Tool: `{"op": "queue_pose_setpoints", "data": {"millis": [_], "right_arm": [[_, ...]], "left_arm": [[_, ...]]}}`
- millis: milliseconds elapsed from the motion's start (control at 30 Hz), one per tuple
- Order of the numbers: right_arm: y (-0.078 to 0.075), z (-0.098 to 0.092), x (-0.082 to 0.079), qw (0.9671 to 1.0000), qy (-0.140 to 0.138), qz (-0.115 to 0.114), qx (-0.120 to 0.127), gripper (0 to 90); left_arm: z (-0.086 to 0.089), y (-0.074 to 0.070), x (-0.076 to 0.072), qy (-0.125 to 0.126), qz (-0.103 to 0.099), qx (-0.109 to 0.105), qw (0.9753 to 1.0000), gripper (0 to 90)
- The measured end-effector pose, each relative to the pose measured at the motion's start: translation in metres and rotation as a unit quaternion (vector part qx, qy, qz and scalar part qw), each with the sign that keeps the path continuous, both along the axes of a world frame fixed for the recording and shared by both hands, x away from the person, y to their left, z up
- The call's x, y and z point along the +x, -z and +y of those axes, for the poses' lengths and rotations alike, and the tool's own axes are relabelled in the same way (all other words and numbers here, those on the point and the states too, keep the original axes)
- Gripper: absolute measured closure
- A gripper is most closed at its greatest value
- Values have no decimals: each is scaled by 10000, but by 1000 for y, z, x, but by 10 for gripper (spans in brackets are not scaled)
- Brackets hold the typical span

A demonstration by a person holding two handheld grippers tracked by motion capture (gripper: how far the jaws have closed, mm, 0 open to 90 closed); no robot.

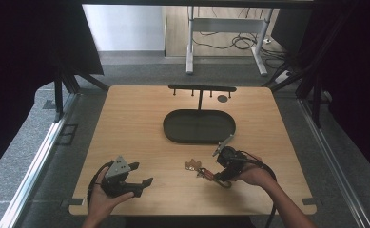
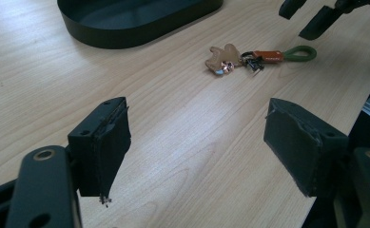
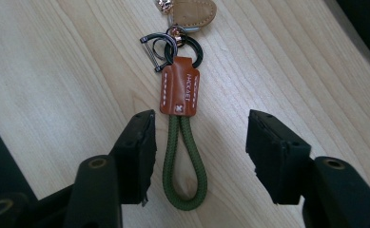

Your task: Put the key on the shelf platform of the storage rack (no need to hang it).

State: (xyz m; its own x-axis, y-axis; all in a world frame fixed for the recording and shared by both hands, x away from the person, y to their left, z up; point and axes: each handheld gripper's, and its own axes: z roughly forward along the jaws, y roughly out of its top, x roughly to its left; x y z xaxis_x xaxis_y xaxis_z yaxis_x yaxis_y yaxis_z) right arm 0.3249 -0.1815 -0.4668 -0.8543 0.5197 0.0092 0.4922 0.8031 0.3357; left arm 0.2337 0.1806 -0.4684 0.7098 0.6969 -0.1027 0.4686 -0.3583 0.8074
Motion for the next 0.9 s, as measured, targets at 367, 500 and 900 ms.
{"op": "queue_pose_setpoints", "data": {"millis": [367, 500, 900], "right_arm": [[10, 14, 5, 9997, -106, 156, -138, 474], [14, 18, 7, 9995, -147, 188, -197, 479], [25, 29, 13, 9989, -129, 268, -367, 521]], "left_arm": [[0, -1, -1, 17, -13, -17, 10000, 239], [1, -2, -1, 9, -21, -22, 10000, 239], [1, -3, -2, 2, -36, -19, 10000, 239]]}}
